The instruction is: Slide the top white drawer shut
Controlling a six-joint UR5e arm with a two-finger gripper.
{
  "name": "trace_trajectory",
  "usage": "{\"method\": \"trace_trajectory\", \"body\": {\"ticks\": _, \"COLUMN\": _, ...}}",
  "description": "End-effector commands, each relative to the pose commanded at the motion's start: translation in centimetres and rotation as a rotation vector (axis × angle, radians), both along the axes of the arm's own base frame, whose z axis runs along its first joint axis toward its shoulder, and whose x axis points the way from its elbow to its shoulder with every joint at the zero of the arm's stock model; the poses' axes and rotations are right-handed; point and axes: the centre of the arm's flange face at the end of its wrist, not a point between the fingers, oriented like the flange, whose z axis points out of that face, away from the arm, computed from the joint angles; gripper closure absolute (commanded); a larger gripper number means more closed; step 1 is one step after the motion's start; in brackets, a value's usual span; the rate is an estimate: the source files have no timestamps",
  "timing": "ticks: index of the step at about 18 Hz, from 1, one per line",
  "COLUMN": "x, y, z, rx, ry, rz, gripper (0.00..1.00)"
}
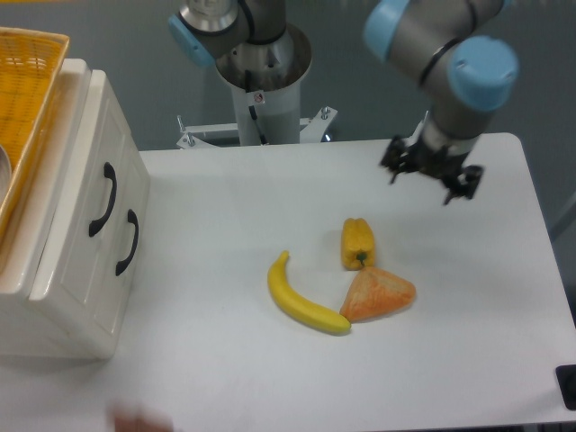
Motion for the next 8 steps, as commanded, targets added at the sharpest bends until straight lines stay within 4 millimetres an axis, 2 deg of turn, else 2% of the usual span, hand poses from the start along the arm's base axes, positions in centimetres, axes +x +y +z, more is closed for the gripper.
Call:
{"method": "trace_trajectory", "body": {"ticks": 3, "x": -0.35, "y": -1.36, "z": 0.75, "rx": 0.004, "ry": 0.010, "rz": -0.005, "gripper": 0.00}}
{"method": "trace_trajectory", "body": {"ticks": 8, "x": -0.11, "y": -1.42, "z": 1.21, "rx": 0.006, "ry": 0.018, "rz": -0.006, "gripper": 0.00}}
